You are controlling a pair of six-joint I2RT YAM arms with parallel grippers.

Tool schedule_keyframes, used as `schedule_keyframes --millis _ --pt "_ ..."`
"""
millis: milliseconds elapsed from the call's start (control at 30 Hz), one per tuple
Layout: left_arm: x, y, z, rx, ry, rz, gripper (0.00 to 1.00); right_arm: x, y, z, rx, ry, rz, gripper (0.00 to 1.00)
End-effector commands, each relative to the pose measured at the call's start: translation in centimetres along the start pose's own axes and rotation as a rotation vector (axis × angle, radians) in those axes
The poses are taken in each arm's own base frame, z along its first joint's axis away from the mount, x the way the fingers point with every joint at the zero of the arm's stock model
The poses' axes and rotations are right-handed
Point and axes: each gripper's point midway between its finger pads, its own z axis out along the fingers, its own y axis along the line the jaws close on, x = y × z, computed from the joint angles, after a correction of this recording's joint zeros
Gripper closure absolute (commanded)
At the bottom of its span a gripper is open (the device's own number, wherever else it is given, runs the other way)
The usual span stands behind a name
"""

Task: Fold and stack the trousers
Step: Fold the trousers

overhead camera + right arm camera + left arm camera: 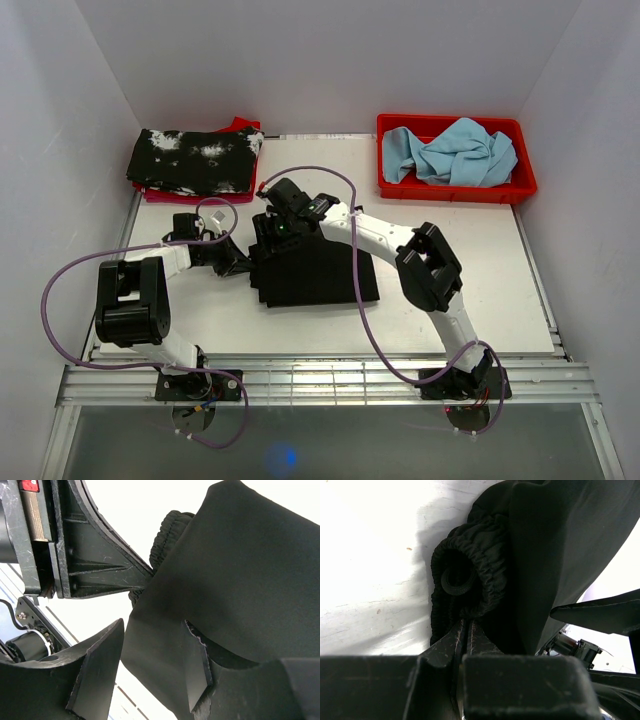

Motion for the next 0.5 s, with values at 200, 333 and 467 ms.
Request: schedule_keyframes --millis 200,333,467 --pt "-0.7 -1.3 -0.5 0.020 -0.044 0.045 1.00 -0.6 0.6 1.0 -0.001 -0.011 0.019 0.44" --pt "-0.6 -1.1 -0.2 0.017 -0.036 0.046 1.00 -0.8 0.5 1.4 -0.001 -0.012 0.022 0.44" --pt "-0.6 -1.2 0.0 0.019 -0.034 0.045 1.00 -0.6 0.4 1.8 0.002 -0.005 0.023 0.44"
